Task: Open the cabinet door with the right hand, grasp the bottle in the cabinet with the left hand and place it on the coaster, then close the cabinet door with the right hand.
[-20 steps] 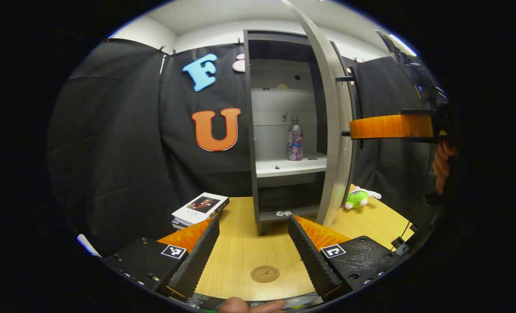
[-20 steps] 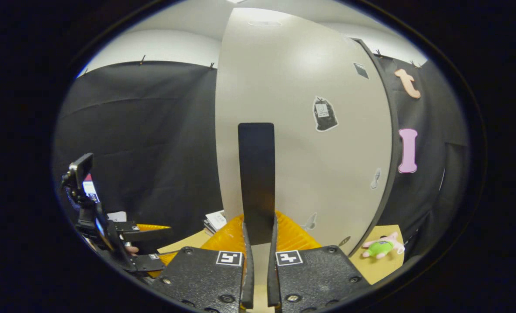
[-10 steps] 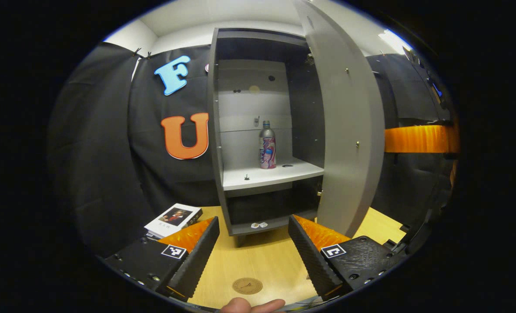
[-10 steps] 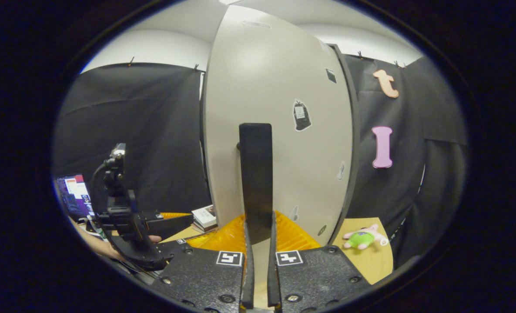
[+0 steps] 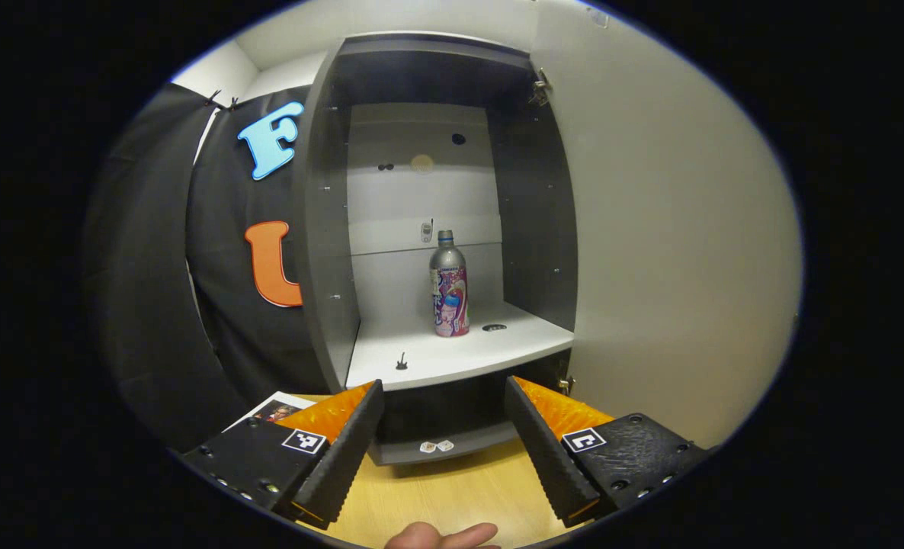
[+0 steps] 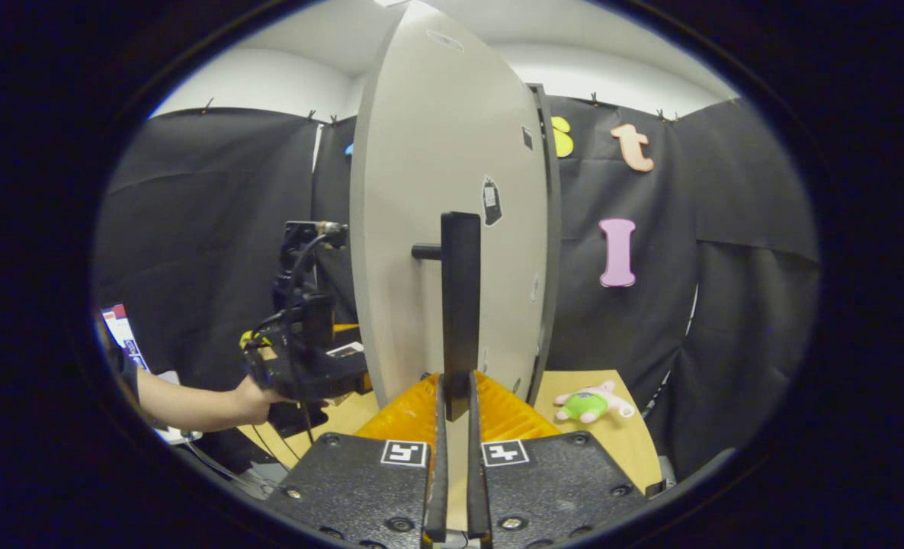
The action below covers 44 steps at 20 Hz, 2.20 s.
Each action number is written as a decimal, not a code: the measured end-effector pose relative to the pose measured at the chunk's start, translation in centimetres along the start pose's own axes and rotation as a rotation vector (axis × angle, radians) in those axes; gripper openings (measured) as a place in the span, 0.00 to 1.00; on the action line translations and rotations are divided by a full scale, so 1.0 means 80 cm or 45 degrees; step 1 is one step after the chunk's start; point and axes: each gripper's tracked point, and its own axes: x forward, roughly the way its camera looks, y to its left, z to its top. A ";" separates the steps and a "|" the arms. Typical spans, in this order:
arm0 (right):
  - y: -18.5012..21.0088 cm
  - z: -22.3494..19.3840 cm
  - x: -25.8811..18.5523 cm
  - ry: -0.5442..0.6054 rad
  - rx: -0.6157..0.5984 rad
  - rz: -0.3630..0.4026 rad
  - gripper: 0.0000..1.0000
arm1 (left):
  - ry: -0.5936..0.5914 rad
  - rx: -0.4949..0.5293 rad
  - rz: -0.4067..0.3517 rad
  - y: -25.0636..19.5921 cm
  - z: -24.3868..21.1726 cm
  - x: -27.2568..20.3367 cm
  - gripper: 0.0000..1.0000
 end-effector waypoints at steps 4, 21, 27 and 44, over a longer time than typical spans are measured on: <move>-0.047 -0.001 -0.017 0.000 -0.013 -0.088 0.13 | -0.067 0.049 0.035 -0.010 0.040 0.079 0.96; -0.164 0.008 -0.046 0.004 0.022 -0.293 0.08 | -0.010 -0.117 0.231 0.020 0.061 0.329 0.97; -0.167 0.003 -0.044 0.002 -0.045 -0.312 0.08 | -0.012 -0.090 0.226 0.011 0.064 0.365 0.97; -0.167 0.016 -0.057 -0.037 0.028 -0.153 0.12 | -0.059 -0.096 0.296 0.012 0.081 0.260 0.79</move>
